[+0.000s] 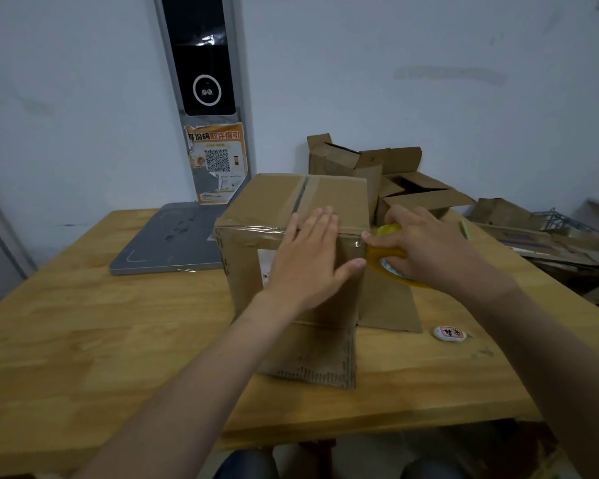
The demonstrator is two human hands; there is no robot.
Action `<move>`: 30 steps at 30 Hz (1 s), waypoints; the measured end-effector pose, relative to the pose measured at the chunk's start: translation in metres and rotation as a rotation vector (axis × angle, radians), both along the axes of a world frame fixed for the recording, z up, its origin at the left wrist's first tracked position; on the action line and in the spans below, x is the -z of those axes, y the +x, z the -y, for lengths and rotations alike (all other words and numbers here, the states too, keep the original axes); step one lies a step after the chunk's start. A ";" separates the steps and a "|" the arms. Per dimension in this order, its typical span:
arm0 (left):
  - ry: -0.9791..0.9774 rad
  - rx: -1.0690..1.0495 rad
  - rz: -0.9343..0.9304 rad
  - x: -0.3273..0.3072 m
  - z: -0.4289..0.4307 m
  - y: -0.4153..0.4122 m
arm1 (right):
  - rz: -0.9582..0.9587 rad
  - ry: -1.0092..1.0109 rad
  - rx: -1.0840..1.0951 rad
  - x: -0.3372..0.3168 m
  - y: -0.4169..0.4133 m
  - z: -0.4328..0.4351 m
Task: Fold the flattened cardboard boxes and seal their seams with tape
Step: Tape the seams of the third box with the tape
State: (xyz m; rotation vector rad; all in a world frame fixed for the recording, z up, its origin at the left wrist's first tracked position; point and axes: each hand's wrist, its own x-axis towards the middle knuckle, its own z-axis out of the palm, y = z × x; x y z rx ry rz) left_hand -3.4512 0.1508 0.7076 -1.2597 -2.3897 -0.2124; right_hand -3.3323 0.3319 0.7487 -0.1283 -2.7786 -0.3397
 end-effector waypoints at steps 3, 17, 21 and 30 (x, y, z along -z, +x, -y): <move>0.099 0.072 -0.092 0.012 -0.020 0.003 | -0.030 -0.019 -0.016 0.002 0.003 -0.005; 0.317 -0.032 -0.090 0.017 -0.046 0.004 | -0.251 -0.582 -0.152 0.031 0.023 -0.050; 0.506 -0.055 0.012 0.016 -0.058 0.004 | -0.215 -0.574 -0.127 0.026 0.026 -0.052; 0.477 0.027 -0.197 0.036 -0.049 -0.013 | -0.186 -0.593 -0.132 0.024 0.028 -0.050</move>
